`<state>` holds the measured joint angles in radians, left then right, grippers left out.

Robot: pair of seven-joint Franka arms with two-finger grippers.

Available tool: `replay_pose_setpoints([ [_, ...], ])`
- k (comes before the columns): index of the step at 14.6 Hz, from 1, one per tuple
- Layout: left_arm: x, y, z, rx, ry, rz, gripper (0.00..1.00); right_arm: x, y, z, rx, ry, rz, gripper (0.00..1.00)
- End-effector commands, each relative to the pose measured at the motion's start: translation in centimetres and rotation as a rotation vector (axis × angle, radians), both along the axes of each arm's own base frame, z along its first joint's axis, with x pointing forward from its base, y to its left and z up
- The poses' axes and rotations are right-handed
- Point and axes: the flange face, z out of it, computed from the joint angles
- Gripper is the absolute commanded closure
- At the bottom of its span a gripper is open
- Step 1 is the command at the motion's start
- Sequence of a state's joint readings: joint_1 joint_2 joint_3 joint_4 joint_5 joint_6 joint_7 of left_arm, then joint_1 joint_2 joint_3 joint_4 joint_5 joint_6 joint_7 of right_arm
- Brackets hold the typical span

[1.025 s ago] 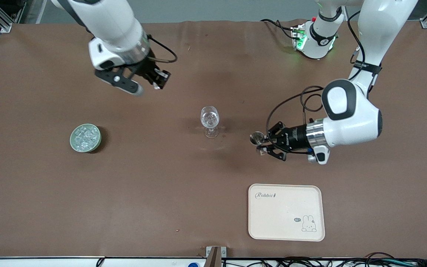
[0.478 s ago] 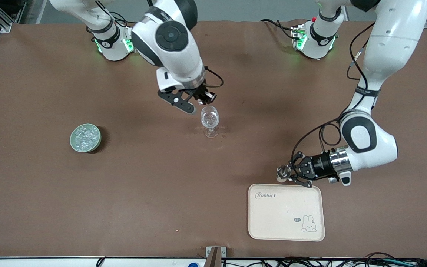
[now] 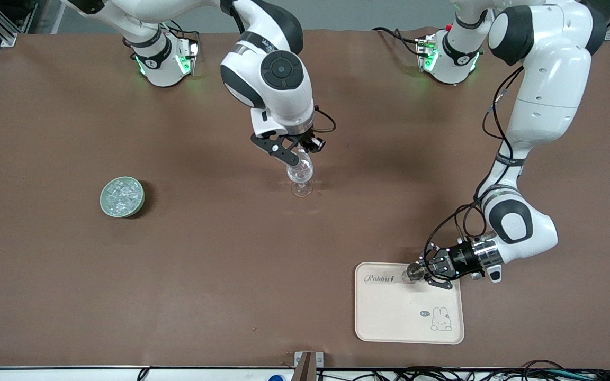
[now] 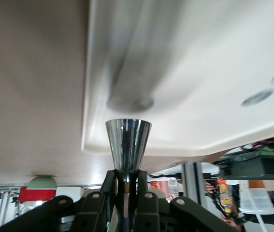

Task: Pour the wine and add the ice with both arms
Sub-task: 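Open the right gripper over the glass while the left gripper lowers the jigger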

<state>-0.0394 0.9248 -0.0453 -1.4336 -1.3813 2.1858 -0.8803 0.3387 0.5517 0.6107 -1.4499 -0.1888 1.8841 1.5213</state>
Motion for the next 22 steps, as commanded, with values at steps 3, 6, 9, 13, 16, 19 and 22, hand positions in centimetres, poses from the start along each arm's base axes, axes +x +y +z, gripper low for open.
replay_pose_setpoints([
  [3,0.2,5.9,0.1,-0.127,-0.024,-0.014,0.99,0.0,1.0,-0.8,0.000,-0.024,0.002,0.94],
  [6,-0.4,8.5,-1.4,-0.127,-0.045,-0.029,0.98,0.0,1.0,-1.4,-0.005,-0.016,0.004,0.91],
  [9,-0.5,9.1,-2.2,-0.146,-0.060,0.000,0.96,0.0,0.9,-1.5,-0.009,-0.012,0.008,0.87],
  [13,-0.6,8.7,-3.8,-0.195,-0.065,0.051,0.91,0.3,0.6,-1.5,-0.010,-0.009,0.006,0.65],
  [16,-0.3,8.4,-3.7,-0.199,-0.074,0.073,0.60,0.4,0.6,-1.5,-0.010,-0.009,0.004,0.55],
  [19,-0.1,8.8,-3.1,-0.187,-0.083,0.080,0.00,0.3,0.6,-1.4,-0.010,-0.011,0.005,0.48],
  [22,0.3,10.8,-1.2,-0.149,-0.106,0.087,0.00,0.8,-0.2,-0.2,-0.017,-0.016,-0.005,0.30],
])
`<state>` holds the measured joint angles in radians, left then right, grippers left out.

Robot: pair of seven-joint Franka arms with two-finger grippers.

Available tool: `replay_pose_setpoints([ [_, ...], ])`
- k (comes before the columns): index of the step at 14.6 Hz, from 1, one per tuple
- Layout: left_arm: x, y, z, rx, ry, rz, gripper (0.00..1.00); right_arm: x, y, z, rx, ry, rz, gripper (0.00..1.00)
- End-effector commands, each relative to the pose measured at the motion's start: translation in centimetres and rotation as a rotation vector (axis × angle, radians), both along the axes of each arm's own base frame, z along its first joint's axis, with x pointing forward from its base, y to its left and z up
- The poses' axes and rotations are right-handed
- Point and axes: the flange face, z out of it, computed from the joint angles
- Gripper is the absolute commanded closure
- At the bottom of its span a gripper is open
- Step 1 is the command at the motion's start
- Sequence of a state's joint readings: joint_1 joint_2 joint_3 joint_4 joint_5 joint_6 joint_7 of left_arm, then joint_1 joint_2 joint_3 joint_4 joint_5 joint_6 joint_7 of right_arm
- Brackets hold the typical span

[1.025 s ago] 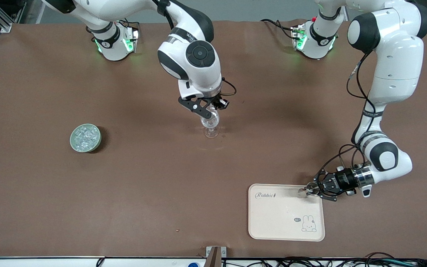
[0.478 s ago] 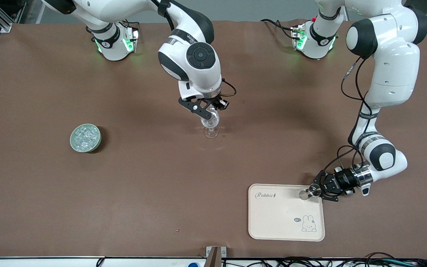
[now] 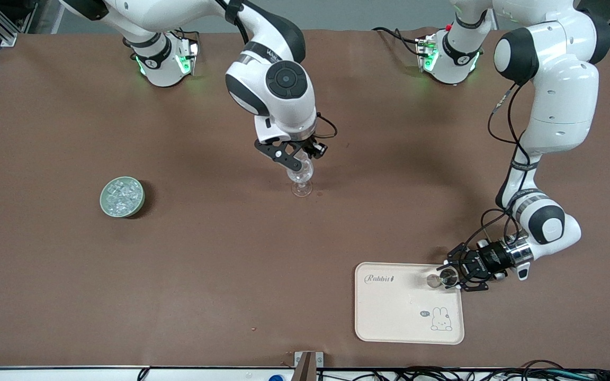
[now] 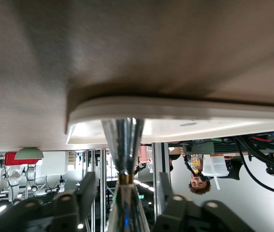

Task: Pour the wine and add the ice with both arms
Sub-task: 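Release the jigger on the tray while the right gripper withdraws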

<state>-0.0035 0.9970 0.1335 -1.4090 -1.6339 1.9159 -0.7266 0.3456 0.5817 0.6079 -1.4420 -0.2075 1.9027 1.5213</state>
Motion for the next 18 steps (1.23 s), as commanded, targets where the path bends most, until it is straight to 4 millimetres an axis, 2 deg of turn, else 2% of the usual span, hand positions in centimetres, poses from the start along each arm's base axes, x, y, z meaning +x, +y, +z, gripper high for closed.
replay_pose_setpoints([
  [1,0.6,2.9,2.5,0.052,-0.039,0.017,0.00,0.8,-1.5,1.9,-0.036,-0.008,-0.021,0.18],
  [3,0.6,3.4,4.7,0.146,-0.060,-0.071,0.00,1.0,-3.9,6.5,-0.065,-0.049,-0.041,0.06],
  [5,0.4,3.7,6.5,0.251,-0.076,-0.172,0.00,2.0,-7.6,10.6,-0.091,-0.087,-0.032,0.03],
  [7,0.4,4.1,8.8,0.370,-0.138,-0.287,0.00,2.9,-12.6,14.9,-0.154,-0.123,0.047,0.01],
  [8,0.3,4.3,10.2,0.435,-0.173,-0.352,0.00,3.8,-15.8,17.0,-0.173,-0.142,0.060,0.01],
  [9,0.3,4.4,11.8,0.498,-0.193,-0.414,0.00,4.4,-18.3,18.4,-0.191,-0.150,0.064,0.01],
  [11,-0.1,3.9,14.5,0.623,-0.204,-0.565,0.00,5.6,-23.7,20.4,-0.234,-0.136,0.076,0.01],
  [14,2.3,1.5,20.5,0.825,-0.310,-0.718,0.00,7.2,-32.0,23.0,-0.218,-0.109,0.141,0.01],
  [16,3.0,0.4,24.0,0.926,-0.363,-0.765,0.00,7.6,-38.3,24.8,-0.170,-0.096,0.176,0.01],
  [18,2.6,0.2,28.2,0.952,-0.404,-0.755,0.00,7.8,-44.5,25.4,-0.161,-0.072,0.221,0.01],
])
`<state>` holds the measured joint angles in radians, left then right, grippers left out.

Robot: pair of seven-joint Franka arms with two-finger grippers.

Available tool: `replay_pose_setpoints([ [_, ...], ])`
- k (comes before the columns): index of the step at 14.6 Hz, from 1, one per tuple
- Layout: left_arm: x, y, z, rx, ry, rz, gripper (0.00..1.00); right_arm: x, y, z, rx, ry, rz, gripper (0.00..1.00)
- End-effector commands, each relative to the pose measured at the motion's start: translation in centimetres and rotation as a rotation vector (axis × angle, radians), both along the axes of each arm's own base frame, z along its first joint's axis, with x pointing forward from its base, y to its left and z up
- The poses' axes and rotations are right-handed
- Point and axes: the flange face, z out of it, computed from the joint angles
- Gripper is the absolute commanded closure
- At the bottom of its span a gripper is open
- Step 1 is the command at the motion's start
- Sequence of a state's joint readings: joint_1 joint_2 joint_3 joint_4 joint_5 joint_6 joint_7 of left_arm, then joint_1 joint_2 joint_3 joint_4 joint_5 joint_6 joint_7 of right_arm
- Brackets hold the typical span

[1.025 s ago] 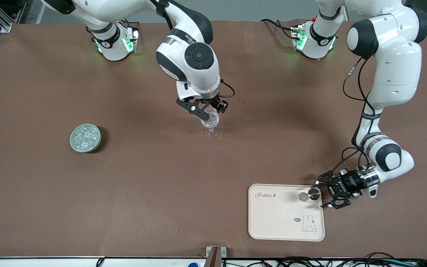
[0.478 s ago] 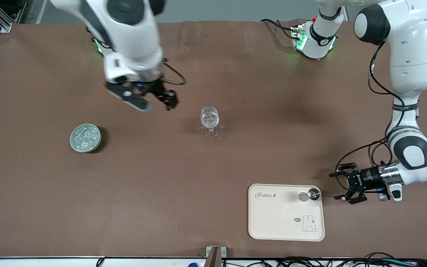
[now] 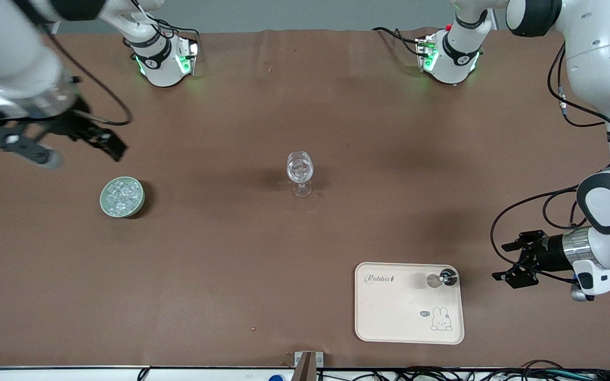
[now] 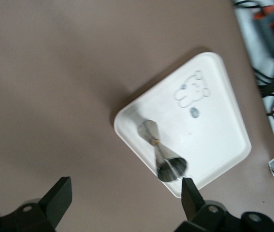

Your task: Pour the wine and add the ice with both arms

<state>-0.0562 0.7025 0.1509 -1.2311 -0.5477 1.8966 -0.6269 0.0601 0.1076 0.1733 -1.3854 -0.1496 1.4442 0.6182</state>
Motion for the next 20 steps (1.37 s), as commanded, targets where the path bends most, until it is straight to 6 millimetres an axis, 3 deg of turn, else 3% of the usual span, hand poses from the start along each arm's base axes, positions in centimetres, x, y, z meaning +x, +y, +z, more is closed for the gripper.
replay_pose_setpoints([
  [1,-0.9,0.3,5.9,0.023,-0.055,-0.029,0.00,-1.1,-7.1,1.0,0.022,0.029,0.077,0.01],
  [3,-1.7,0.3,8.6,0.016,-0.062,-0.048,0.00,-0.9,-11.6,1.1,0.051,0.036,0.130,0.01],
  [5,-2.5,0.5,12.3,0.063,-0.134,-0.124,0.04,-0.7,-14.7,1.0,0.100,0.021,0.123,0.01],
  [6,-3.2,0.8,14.7,0.099,-0.183,-0.190,0.04,-0.7,-15.1,0.5,0.100,0.021,0.121,0.01],
  [8,-5.2,-1.0,17.6,0.167,-0.209,-0.397,0.04,-1.1,-15.9,-0.1,0.101,0.003,0.116,0.01],
  [12,-8.9,-4.1,21.1,0.315,-0.206,-0.736,0.06,-0.9,-16.1,0.6,0.108,-0.013,0.162,0.01],
  [15,-13.1,-5.7,23.1,0.367,-0.208,-0.885,0.06,-0.9,-15.9,0.5,0.122,-0.013,0.190,0.00],
  [20,-19.1,-7.4,23.4,0.414,-0.250,-0.928,0.06,-0.9,-15.9,0.5,0.158,-0.031,0.190,0.00],
])
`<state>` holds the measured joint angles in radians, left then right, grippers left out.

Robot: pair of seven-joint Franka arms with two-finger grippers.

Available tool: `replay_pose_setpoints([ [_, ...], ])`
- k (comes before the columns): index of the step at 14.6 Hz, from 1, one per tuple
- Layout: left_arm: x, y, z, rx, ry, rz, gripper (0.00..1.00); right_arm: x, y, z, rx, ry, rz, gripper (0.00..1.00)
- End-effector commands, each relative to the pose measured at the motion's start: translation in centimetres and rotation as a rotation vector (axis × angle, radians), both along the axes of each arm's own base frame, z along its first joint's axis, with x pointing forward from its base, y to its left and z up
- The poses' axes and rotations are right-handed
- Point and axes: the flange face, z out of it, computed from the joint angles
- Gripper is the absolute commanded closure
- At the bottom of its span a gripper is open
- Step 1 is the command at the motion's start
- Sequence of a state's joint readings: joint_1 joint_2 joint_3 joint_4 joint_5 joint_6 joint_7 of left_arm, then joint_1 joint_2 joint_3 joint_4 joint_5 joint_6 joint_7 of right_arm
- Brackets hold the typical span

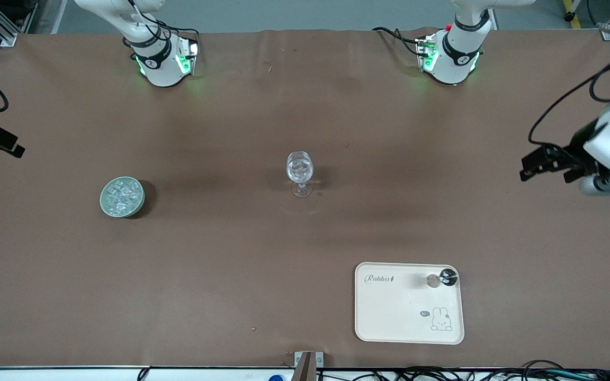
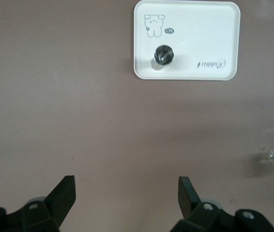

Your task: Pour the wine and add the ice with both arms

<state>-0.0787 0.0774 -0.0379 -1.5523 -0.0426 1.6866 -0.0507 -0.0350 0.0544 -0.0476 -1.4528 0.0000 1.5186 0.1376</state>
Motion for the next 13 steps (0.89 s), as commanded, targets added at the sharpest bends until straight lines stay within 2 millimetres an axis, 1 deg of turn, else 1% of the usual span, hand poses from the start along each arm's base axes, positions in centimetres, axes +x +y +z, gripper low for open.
replay_pose_setpoints([
  [1,-3.7,0.1,-0.3,0.023,-0.034,-0.027,0.06,-0.9,-0.4,0.1,0.025,-0.012,0.007,0.00],
  [2,-4.1,-0.1,-0.5,0.025,-0.030,-0.032,0.06,-0.9,-0.5,0.1,0.025,-0.011,0.005,0.00],
  [3,-4.0,-0.4,-0.5,0.024,-0.029,-0.030,0.06,-0.9,-0.5,0.1,0.025,-0.011,0.005,0.00],
  [4,-3.9,-0.6,-0.4,0.025,-0.032,-0.030,0.00,-0.9,-0.5,0.1,0.025,-0.011,0.005,0.00],
  [6,-2.7,-0.9,0.3,0.021,-0.041,-0.027,0.00,-0.9,-0.4,0.2,0.026,-0.014,0.007,0.00],
  [7,-2.1,-1.0,1.1,0.017,-0.061,-0.027,0.00,-0.9,-0.5,0.2,0.026,-0.014,0.005,0.00],
  [8,-1.5,-0.9,1.4,0.014,-0.068,-0.024,0.00,-0.9,-0.4,0.2,0.026,-0.014,0.007,0.00],
  [13,-1.6,-0.3,0.8,0.020,-0.038,-0.003,0.00,-0.9,-0.5,0.1,0.027,-0.011,0.005,0.00],
])
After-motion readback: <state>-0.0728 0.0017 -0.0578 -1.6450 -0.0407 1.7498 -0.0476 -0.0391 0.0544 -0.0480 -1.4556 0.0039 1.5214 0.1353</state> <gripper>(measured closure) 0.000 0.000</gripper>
